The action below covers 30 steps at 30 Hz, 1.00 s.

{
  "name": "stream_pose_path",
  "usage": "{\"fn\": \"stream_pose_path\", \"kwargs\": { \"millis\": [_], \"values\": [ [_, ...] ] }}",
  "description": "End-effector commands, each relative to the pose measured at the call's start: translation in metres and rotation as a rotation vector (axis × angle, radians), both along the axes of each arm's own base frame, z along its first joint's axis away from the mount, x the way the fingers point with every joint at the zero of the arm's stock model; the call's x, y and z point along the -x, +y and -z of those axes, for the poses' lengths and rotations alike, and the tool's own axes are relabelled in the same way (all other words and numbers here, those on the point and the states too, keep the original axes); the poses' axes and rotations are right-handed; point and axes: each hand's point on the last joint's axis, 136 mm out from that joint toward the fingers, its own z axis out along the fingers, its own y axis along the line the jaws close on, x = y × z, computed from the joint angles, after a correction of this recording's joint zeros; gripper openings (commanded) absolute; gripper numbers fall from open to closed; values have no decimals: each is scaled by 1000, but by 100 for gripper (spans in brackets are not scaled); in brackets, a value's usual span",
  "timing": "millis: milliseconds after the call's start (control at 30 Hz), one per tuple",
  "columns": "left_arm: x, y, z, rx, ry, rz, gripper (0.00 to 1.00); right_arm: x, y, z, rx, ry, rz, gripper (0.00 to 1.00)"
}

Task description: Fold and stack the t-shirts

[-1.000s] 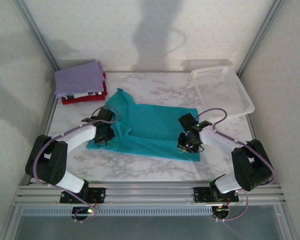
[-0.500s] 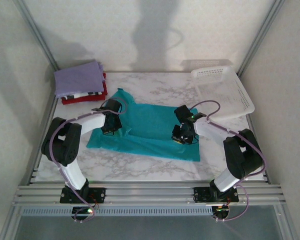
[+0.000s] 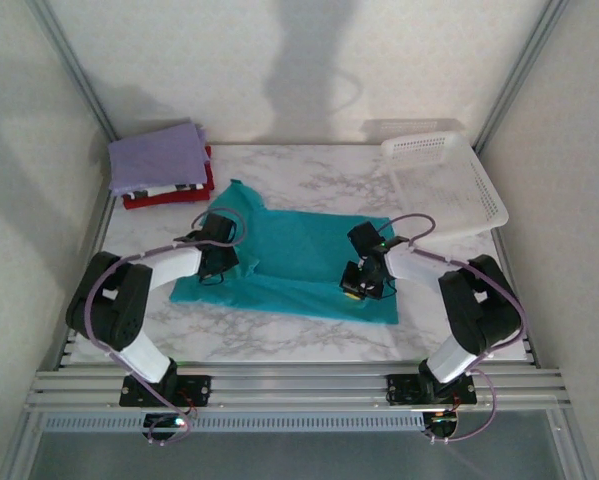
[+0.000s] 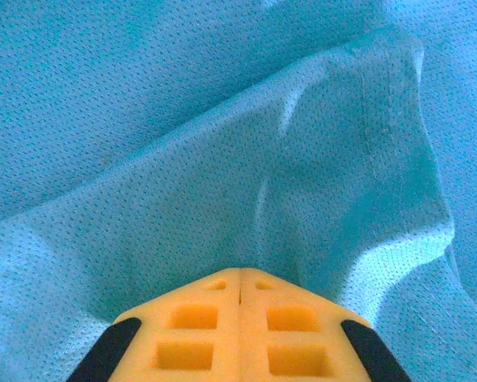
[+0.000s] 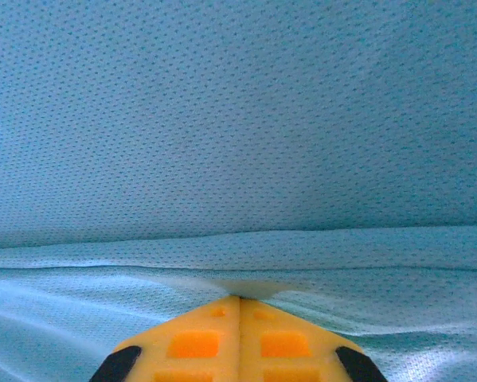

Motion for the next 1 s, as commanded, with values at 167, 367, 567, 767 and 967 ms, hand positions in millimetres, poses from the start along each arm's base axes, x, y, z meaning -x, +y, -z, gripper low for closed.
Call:
{"fn": "stream_pose_path", "kwargs": {
  "millis": [167,367,567,767,967],
  "values": [
    [87,34,24,-92,229,-63,1,59,-1,6,43,125,-51,1],
    [27,22,-58,-85,73,-15,31,17,-5,-51,79,-58,-62,18],
    [-49,40,-114,-89,-41,-7,42,-37,-31,-74,141,-166,-25,33],
    [-124,43,-99,-76,-47,46,48,-94,-48,-73,241,-213,-50,34],
    [-179,24,-71,-7,-83,71,49,-131,-63,-62,343,-189,-67,33]
  ]
}}
